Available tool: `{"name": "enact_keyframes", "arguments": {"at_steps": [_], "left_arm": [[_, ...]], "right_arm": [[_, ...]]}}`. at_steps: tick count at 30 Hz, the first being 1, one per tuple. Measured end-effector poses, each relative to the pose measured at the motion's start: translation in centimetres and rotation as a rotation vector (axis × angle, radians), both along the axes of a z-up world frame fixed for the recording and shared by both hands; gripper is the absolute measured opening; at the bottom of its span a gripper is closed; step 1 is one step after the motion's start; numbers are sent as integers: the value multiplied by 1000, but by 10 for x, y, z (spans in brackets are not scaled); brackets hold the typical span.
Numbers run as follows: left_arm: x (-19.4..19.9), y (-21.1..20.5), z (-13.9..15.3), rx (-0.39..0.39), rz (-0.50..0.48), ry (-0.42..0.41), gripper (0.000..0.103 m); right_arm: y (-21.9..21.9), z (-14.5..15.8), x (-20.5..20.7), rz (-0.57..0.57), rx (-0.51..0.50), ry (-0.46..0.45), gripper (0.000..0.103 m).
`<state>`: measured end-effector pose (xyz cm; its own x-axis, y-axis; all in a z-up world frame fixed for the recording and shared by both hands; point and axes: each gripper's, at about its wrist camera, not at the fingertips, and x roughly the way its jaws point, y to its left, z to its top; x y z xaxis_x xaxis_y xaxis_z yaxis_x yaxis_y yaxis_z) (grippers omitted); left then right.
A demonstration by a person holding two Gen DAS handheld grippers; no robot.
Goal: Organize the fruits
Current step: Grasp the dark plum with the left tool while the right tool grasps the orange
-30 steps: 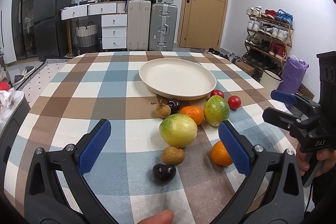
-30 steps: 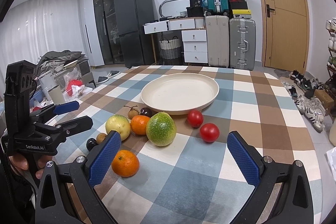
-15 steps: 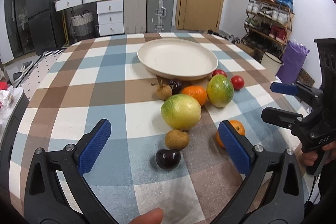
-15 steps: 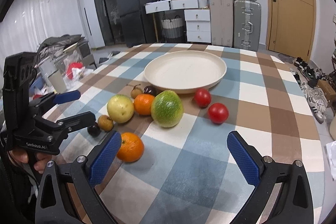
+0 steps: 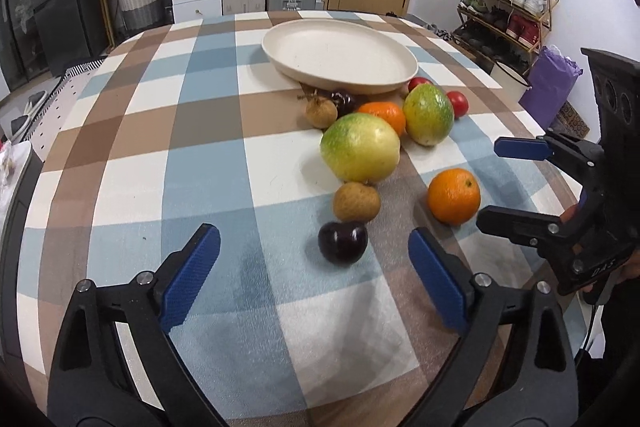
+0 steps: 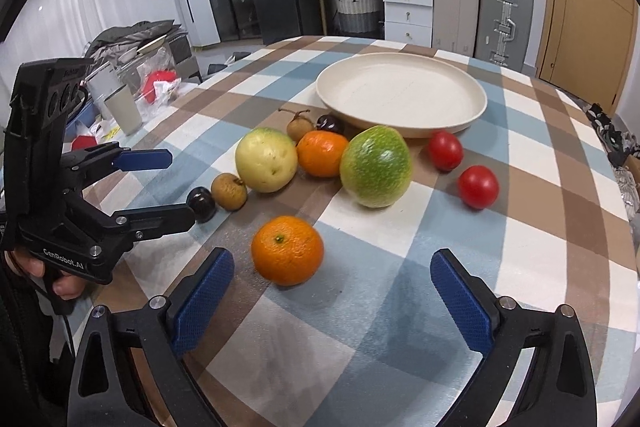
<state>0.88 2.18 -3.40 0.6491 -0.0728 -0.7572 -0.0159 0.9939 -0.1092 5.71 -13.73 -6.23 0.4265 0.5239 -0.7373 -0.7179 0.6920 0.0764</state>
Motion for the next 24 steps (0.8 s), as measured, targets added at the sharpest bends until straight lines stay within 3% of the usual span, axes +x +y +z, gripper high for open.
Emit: {"name": "enact_keyframes", "arguments": {"at_steps": [4, 11, 16, 19, 24], "left_arm": [[1, -2, -5, 10, -9, 29, 81], [5, -3, -15, -4, -29, 45, 56], [4, -1, -14, -47, -43, 44, 40], [4, -3, -12, -89, -75, 43, 24], [0, -6, -8, -80, -78, 29, 24]], "right_arm": [[11, -7, 1, 18, -28, 28, 86], [24, -15, 2, 51, -46, 51, 78], [30, -16, 3, 54, -47, 54, 58], [31, -15, 3, 57, -34, 59, 48], [27, -10, 1, 54, -2, 46, 42]]}}
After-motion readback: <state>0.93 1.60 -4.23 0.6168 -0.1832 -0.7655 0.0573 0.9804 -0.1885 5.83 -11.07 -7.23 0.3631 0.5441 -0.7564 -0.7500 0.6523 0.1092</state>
